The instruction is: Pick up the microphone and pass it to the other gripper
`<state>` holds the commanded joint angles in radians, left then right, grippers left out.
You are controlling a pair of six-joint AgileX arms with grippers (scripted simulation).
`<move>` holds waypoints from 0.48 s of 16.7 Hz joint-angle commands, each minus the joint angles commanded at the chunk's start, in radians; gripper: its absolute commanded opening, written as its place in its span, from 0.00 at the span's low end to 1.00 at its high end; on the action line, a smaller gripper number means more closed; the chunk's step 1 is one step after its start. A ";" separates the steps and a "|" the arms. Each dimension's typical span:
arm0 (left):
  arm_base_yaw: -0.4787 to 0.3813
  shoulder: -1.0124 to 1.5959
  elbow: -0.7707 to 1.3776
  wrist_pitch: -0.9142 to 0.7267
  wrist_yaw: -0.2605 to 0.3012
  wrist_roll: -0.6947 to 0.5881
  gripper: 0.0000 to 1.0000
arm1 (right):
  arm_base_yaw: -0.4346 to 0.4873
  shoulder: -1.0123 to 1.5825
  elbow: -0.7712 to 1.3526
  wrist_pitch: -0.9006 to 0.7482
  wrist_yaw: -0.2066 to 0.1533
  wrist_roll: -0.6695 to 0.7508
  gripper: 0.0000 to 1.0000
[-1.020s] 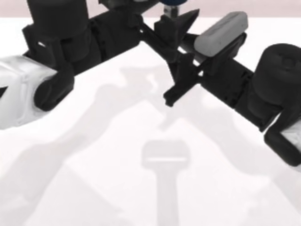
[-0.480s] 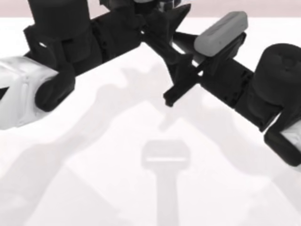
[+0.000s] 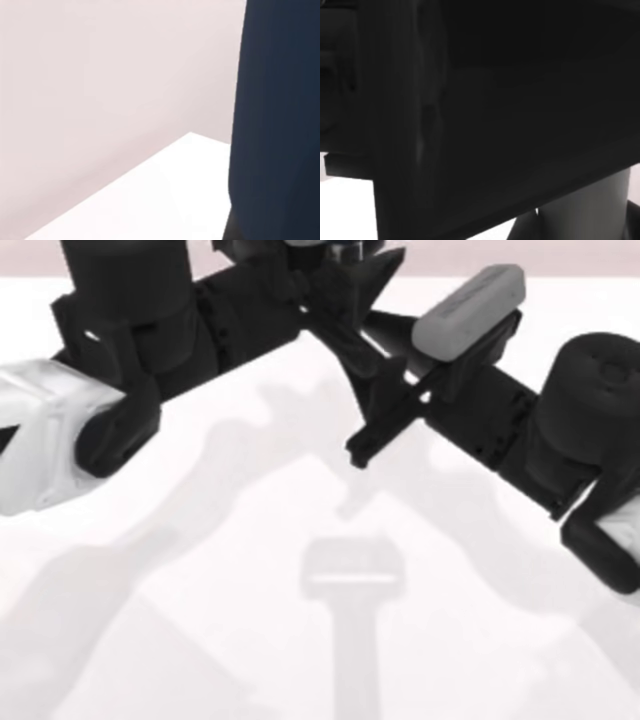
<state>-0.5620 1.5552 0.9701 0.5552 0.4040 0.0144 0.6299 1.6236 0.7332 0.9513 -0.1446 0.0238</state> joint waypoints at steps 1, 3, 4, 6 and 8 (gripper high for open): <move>0.000 0.000 0.000 0.000 0.000 0.000 0.00 | 0.000 0.000 0.000 0.000 0.000 0.000 0.15; 0.000 0.000 0.000 0.000 0.000 0.000 0.00 | 0.000 0.000 0.000 0.000 0.000 0.000 0.30; 0.000 0.000 0.000 0.000 0.000 0.000 0.00 | 0.000 0.000 0.000 0.000 0.000 0.000 0.38; 0.000 0.000 0.000 0.000 0.000 0.000 0.00 | 0.000 0.000 0.000 0.000 0.000 0.000 0.53; 0.000 0.000 0.000 0.000 0.000 0.000 0.00 | 0.000 0.000 0.000 0.000 0.000 0.000 0.68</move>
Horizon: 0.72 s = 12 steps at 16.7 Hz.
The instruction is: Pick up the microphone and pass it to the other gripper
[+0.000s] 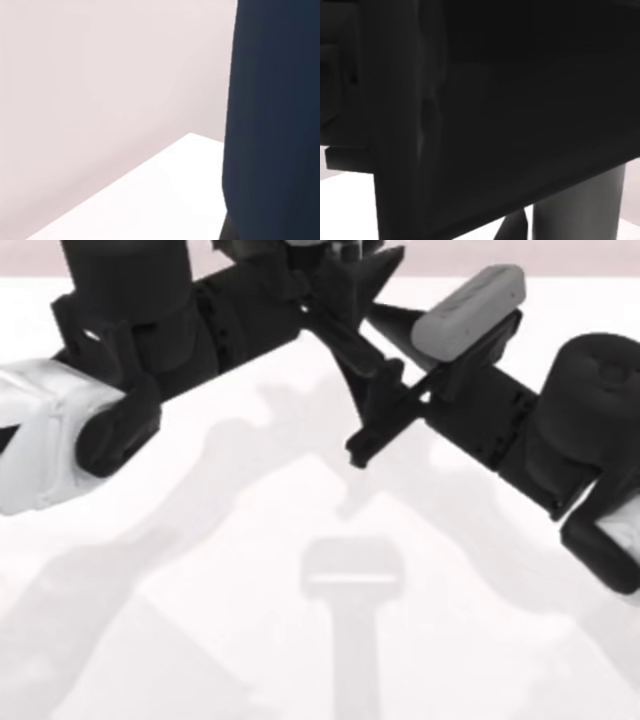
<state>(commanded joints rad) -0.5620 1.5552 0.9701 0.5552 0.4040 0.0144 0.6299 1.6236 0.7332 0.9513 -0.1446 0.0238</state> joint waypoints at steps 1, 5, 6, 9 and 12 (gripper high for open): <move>0.000 0.000 0.000 0.000 0.000 0.000 0.00 | 0.000 0.000 0.000 0.000 0.000 0.000 0.75; 0.000 0.000 0.000 0.000 0.000 0.000 0.00 | 0.000 0.000 0.000 0.000 0.000 0.000 1.00; 0.000 0.000 0.000 0.000 0.000 0.000 0.00 | 0.000 0.000 0.000 0.000 0.000 0.000 1.00; 0.000 0.000 0.000 0.000 0.000 0.000 0.00 | 0.000 0.000 0.000 0.000 0.000 0.000 1.00; 0.000 0.000 0.000 0.000 0.000 0.000 0.00 | 0.000 0.000 0.000 0.000 0.000 0.000 1.00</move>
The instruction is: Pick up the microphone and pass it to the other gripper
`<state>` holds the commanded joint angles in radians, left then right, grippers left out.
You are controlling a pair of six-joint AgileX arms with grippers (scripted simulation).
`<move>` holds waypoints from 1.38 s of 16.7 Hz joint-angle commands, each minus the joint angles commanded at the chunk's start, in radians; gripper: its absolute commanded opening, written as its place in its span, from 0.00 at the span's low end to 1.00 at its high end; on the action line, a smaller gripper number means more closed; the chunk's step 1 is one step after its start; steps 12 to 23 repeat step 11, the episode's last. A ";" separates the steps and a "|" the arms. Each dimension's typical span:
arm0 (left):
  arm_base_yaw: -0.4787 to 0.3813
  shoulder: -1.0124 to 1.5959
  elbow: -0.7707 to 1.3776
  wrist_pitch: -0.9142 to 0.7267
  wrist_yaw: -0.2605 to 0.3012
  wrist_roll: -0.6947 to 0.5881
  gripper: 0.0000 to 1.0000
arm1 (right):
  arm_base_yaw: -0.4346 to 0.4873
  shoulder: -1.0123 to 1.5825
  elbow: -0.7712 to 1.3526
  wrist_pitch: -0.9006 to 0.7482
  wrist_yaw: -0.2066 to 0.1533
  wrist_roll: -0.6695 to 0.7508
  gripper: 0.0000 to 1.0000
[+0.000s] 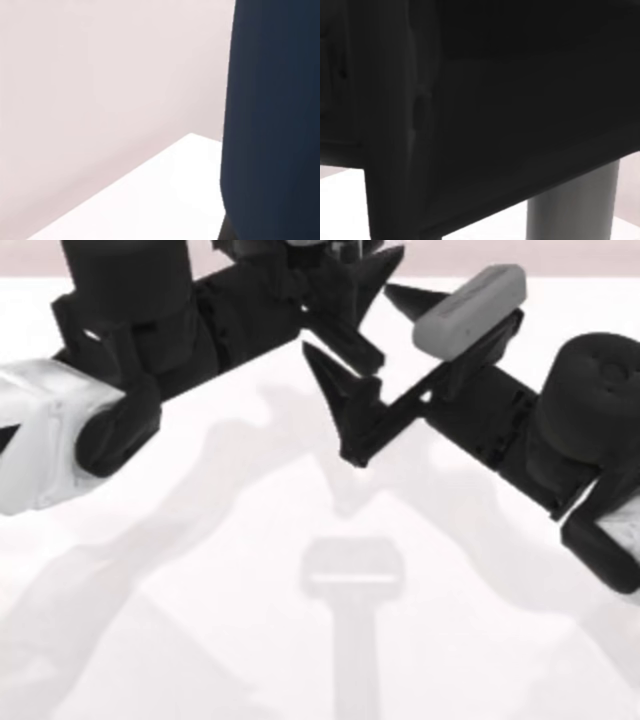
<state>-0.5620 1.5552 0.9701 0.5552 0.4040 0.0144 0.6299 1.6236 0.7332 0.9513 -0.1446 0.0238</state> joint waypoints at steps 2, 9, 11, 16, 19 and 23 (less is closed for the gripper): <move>0.003 -0.001 -0.002 -0.001 0.002 0.001 0.00 | 0.001 -0.004 -0.003 0.000 -0.001 0.000 1.00; 0.137 -0.075 -0.067 -0.009 0.119 0.005 0.00 | -0.028 -0.235 -0.227 -0.008 -0.039 0.002 1.00; 0.162 -0.087 -0.080 -0.012 0.140 0.006 0.00 | -0.031 -0.266 -0.258 -0.006 -0.047 0.003 1.00; 0.162 -0.087 -0.080 -0.012 0.140 0.006 0.00 | -0.031 -0.266 -0.258 -0.006 -0.047 0.003 1.00; 0.162 -0.087 -0.080 -0.012 0.140 0.006 0.00 | -0.031 -0.266 -0.258 -0.006 -0.047 0.003 1.00; 0.162 -0.087 -0.080 -0.012 0.140 0.006 0.00 | -0.031 -0.266 -0.258 -0.006 -0.047 0.003 1.00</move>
